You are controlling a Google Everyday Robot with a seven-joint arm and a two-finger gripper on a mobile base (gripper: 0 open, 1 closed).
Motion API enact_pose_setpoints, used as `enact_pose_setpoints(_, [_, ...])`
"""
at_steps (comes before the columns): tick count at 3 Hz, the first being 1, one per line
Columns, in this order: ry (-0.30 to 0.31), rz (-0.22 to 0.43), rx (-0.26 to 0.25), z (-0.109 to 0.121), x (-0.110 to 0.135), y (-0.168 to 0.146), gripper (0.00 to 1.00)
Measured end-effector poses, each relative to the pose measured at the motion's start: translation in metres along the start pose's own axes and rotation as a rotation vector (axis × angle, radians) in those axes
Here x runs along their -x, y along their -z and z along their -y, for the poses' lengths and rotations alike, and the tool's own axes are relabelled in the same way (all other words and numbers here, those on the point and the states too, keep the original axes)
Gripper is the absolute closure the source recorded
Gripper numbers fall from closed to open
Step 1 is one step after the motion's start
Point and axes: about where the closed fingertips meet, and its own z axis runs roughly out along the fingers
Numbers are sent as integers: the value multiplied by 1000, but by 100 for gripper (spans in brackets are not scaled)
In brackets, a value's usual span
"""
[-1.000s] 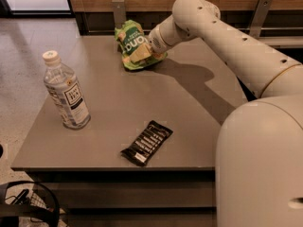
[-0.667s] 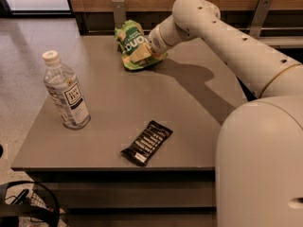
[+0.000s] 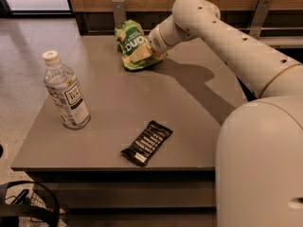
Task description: Move green rice chip bag near rxbar chocolate
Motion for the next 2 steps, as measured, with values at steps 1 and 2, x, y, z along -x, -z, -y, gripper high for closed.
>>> enact_pose_setpoints(1, [4,41,-90,4,10,51,100])
enact_pose_setpoints(2, [25,109,-256,5,34,149,100])
